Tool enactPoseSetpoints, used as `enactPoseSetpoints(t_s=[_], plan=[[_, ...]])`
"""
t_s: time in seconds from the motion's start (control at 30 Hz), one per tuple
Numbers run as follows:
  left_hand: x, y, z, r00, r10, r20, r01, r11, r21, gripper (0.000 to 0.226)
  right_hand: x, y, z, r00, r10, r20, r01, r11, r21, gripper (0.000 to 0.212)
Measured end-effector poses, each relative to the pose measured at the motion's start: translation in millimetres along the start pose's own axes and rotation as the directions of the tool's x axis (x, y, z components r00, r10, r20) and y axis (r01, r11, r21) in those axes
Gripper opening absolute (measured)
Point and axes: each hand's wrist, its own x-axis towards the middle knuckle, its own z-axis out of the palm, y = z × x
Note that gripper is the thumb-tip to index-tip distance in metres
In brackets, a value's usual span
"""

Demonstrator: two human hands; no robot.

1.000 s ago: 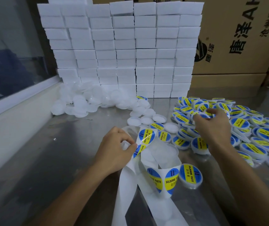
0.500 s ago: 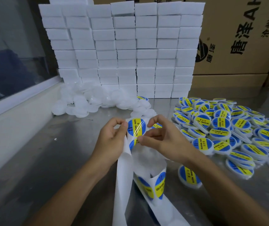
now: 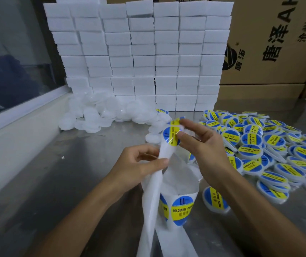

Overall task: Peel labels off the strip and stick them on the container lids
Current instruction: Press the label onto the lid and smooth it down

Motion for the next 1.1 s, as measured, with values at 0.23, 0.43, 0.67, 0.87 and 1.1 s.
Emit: enactPoseSetpoints(t_s=[0.23,0.43,0.67,0.87,1.1], plan=[[1.8,2.2,1.0,0.995,-0.03,-0.098,0.024,0.998,-0.065,0.025,-5.7,-1.4,3.6,0.989,-0.018,0.147,0.021,1.0,-0.018,0.082],[0.7,0.0,4.2,0.995,-0.046,-0.088,0.026,0.976,-0.216,0.015,-7.0,7.3,7.0,0.966,-0.046,0.253,0.065,0.996,-0.066,0.083],[7.2,-10.5,3.2,0.97,0.017,-0.243,-0.044,0.993,-0.107,0.028,-9.9,21.7,9.2,0.888,-0.41,0.209,0.445,0.65,-0.617,0.04],[6.7,-12.9,4.9,0.974,0.063,-0.218,-0.077,0.995,-0.058,0.027,-10.9,16.3,11.9,0.748,-0.617,0.244,0.552,0.374,-0.745,0.02],[7.9,-17.0,4.0,0.979,0.148,-0.138,-0.134,0.986,0.102,0.012,-12.3,16.5,14.4,0.732,-0.544,0.41,0.624,0.294,-0.724,0.014]])
